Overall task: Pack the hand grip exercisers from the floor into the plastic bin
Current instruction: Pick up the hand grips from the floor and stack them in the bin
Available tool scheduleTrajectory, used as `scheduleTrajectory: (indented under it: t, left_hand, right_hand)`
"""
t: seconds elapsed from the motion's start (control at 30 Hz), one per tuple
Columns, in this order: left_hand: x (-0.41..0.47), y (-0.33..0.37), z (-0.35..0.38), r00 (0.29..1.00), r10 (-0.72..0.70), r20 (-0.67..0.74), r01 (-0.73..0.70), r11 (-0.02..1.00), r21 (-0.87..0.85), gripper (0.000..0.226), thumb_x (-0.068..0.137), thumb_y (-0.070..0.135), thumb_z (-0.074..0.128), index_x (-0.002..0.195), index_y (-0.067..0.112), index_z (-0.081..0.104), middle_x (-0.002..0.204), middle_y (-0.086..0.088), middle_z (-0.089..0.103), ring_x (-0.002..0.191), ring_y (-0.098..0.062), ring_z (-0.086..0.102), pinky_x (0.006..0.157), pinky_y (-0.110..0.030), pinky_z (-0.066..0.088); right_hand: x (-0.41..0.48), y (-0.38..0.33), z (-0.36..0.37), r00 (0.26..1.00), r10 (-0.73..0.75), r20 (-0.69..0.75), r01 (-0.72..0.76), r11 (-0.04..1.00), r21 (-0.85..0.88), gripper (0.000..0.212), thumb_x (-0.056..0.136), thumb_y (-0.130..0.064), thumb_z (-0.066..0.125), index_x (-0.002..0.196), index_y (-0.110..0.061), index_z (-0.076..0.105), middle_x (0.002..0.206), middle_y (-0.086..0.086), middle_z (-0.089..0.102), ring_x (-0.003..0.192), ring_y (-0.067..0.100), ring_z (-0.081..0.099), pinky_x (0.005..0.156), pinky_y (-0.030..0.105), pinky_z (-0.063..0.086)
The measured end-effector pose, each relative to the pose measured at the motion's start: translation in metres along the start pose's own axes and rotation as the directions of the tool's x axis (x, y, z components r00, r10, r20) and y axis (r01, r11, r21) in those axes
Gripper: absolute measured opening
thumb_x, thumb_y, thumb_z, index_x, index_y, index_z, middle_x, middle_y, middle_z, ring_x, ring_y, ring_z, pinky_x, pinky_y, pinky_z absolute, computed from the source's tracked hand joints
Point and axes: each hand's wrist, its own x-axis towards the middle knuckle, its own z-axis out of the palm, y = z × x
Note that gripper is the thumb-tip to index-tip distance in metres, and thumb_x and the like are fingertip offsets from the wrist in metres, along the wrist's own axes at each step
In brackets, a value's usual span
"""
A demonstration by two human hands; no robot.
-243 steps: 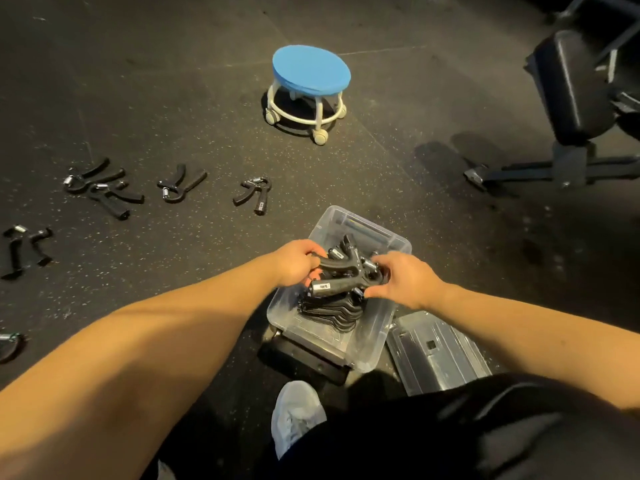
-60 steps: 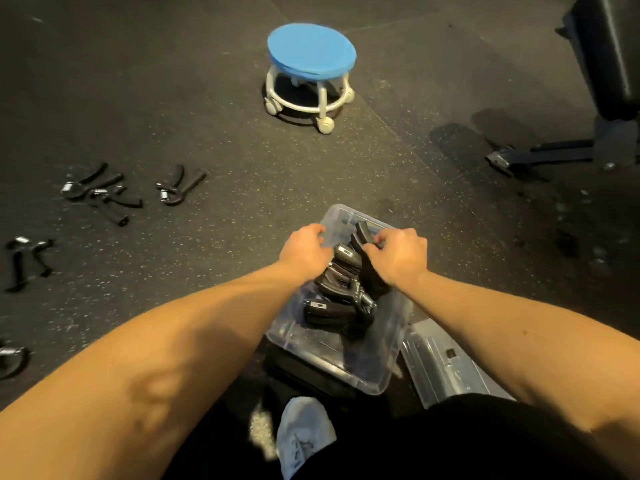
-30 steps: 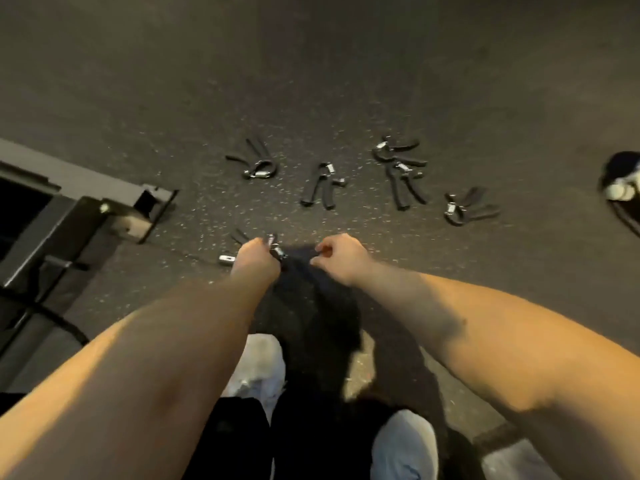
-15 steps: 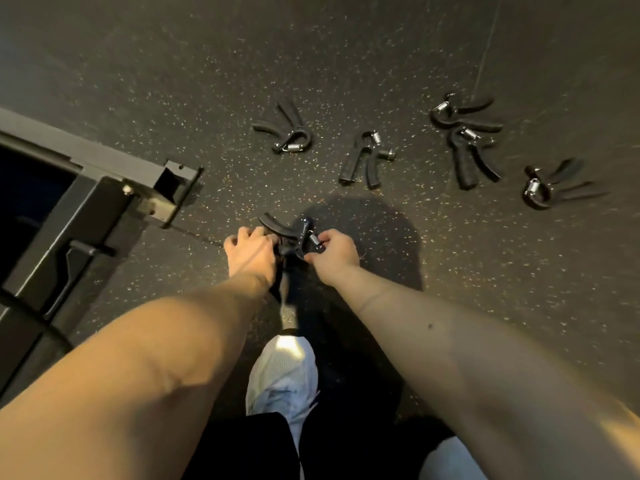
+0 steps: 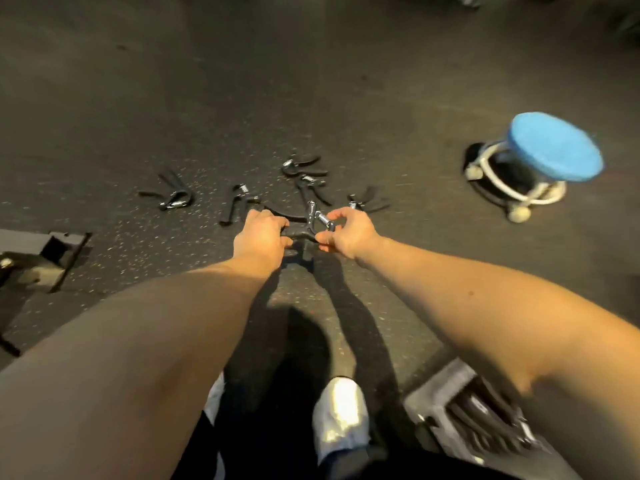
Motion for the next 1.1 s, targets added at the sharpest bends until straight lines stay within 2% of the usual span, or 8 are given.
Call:
scheduleTrajectory:
  t: [0.17,0.27,0.4,0.63,0.8,0.87,0.97,1.1]
  left_hand:
    - [-0.028,0.105,-0.02,0.98,0.196,-0.012,-0.196,0.98,0.012,0.033,0.098,0.027,0.059,0.131,0.024,0.061,0.123,-0.005,0.055,0.124,-0.025,0.042,0.091,-0.046,0.051]
    - [-0.05,0.157,-0.022,0.947,0.322,0.014,-0.322,0.946,0.024,0.028,0.097,0.025,0.061,0.125,0.024,0.064,0.116,-0.006,0.057,0.115,-0.027,0.049,0.087,-0.044,0.052]
    - [-0.08,0.218,-0.012,0.906,0.419,0.066,-0.422,0.906,0.032,0.026,0.096,0.028,0.062,0.123,0.026,0.065,0.113,-0.007,0.059,0.112,-0.028,0.051,0.083,-0.045,0.051]
    - [-0.125,0.279,0.058,0.845,0.506,0.17,-0.51,0.86,-0.026,0.026,0.096,0.027,0.063,0.122,0.029,0.065,0.114,-0.005,0.059,0.112,-0.026,0.053,0.084,-0.046,0.054]
    - [-0.156,0.304,0.113,0.776,0.585,0.236,-0.558,0.811,-0.177,0.008,0.086,0.021,0.072,0.083,0.025,0.067,0.085,0.001,0.061,0.091,-0.025,0.061,0.07,-0.04,0.054]
    - [-0.165,0.308,0.133,0.758,0.594,0.268,-0.56,0.804,-0.201,0.007,0.084,0.021,0.073,0.091,0.022,0.07,0.093,-0.001,0.06,0.092,-0.024,0.059,0.07,-0.037,0.05]
    - [-0.172,0.309,0.161,0.739,0.6,0.307,-0.558,0.8,-0.221,0.033,0.087,0.021,0.073,0.119,0.014,0.069,0.115,-0.007,0.058,0.104,-0.027,0.059,0.086,-0.04,0.051]
    - [-0.176,0.32,0.185,0.692,0.62,0.371,-0.584,0.782,-0.218,0.043,0.09,0.021,0.07,0.131,0.011,0.063,0.128,-0.01,0.057,0.116,-0.028,0.057,0.097,-0.036,0.045]
  right_hand:
    - [-0.073,-0.008,-0.108,0.992,0.003,-0.128,-0.017,0.994,-0.107,0.041,0.07,0.0,0.086,0.093,-0.015,0.056,0.097,0.016,0.06,0.079,0.028,0.064,0.077,0.042,0.062]
    - [-0.127,-0.002,-0.154,0.974,0.074,-0.215,-0.064,0.997,0.053,0.04,0.078,0.009,0.077,0.105,-0.011,0.056,0.097,0.017,0.056,0.073,0.027,0.061,0.053,0.029,0.06]
    - [-0.18,0.031,-0.2,0.937,0.132,-0.324,-0.086,0.984,0.153,0.04,0.079,0.008,0.077,0.11,-0.009,0.059,0.093,0.014,0.062,0.088,0.028,0.066,0.081,0.04,0.062]
    - [-0.222,0.154,-0.226,0.826,0.329,-0.458,-0.017,0.826,0.564,0.051,0.083,0.012,0.071,0.127,-0.013,0.063,0.106,0.02,0.07,0.066,0.021,0.068,0.057,0.025,0.058]
    - [-0.25,0.221,-0.241,0.763,0.48,-0.434,-0.043,0.707,0.706,0.054,0.085,0.016,0.065,0.131,-0.012,0.061,0.11,0.02,0.07,0.072,0.022,0.068,0.053,0.021,0.056]
    - [-0.26,0.247,-0.241,0.74,0.519,-0.428,-0.05,0.677,0.735,0.057,0.086,0.016,0.063,0.135,-0.012,0.058,0.11,0.02,0.071,0.075,0.022,0.068,0.056,0.023,0.056]
    - [-0.268,0.282,-0.24,0.71,0.56,-0.427,-0.053,0.647,0.761,0.057,0.087,0.014,0.064,0.137,-0.013,0.057,0.107,0.02,0.072,0.078,0.023,0.069,0.065,0.027,0.056]
    - [-0.268,0.311,-0.244,0.691,0.579,-0.434,-0.076,0.655,0.752,0.054,0.085,0.013,0.066,0.133,-0.011,0.061,0.103,0.02,0.073,0.067,0.019,0.068,0.058,0.024,0.054]
